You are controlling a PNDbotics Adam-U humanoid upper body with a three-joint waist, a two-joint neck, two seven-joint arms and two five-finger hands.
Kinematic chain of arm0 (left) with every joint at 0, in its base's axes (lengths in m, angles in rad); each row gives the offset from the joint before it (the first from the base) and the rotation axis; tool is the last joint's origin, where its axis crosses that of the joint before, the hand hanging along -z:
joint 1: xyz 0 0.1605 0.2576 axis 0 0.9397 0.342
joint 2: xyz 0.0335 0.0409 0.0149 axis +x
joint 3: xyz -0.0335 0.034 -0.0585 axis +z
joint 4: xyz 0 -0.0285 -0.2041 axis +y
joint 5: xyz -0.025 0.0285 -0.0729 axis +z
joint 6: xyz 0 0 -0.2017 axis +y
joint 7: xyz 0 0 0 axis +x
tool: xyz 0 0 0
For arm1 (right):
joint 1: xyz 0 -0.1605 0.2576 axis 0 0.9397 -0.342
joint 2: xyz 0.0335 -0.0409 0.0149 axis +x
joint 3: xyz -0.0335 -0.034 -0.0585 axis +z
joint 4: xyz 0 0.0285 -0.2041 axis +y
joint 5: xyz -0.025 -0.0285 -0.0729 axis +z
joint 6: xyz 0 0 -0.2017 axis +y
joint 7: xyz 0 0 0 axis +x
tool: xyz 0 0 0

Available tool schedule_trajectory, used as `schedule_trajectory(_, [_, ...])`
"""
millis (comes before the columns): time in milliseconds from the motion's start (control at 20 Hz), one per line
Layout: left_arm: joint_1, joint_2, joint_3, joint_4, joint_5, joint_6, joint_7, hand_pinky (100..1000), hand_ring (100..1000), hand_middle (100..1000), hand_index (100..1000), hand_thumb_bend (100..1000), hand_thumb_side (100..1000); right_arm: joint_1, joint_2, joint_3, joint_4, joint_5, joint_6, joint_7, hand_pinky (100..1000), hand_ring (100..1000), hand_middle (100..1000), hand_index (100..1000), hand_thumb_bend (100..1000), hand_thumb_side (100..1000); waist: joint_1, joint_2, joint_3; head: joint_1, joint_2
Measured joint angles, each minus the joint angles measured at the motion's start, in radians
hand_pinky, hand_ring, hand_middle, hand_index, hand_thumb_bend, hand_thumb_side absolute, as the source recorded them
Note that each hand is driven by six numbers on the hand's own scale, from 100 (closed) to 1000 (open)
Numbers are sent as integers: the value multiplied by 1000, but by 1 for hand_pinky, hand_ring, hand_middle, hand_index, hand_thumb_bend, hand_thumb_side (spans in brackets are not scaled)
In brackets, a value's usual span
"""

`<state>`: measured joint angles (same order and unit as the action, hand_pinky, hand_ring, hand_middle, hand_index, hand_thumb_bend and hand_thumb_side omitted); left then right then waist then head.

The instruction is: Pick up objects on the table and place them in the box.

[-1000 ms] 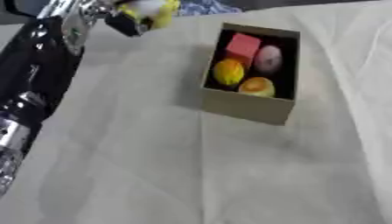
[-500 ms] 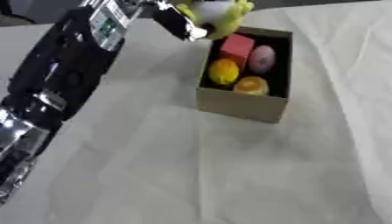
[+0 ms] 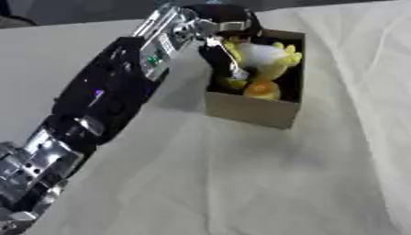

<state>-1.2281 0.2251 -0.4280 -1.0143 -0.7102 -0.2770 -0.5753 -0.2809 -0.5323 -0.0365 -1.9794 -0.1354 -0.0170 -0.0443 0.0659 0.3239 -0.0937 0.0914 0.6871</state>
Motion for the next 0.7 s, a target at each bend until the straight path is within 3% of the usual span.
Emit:
schedule_trajectory(150, [8, -9, 0, 34, -56, -16, 4, 829, 778, 784, 879, 545, 504, 0, 0, 0, 0, 0, 0, 0, 897, 747, 736, 882, 100, 702, 0, 0, 0, 2, 0])
schedule_trajectory(250, [13, -11, 0, 46, -90, -31, 4, 853, 808, 819, 918, 633, 570, 0, 0, 0, 0, 0, 0, 0, 897, 747, 735, 882, 100, 702, 0, 0, 0, 3, 0])
schedule_trajectory(450, [14, -13, 17, 33, -145, -39, 49, 845, 797, 809, 917, 606, 615, 1, 0, 0, 0, 0, 0, 0, 897, 747, 735, 882, 100, 700, 0, -3, 3, 3, 0])
schedule_trajectory(700, [15, -4, 60, -48, -143, 2, 164, 832, 766, 779, 894, 527, 668, 1, 0, 0, 0, 0, 0, 0, 897, 747, 736, 882, 100, 694, -4, -12, 10, 2, 1])
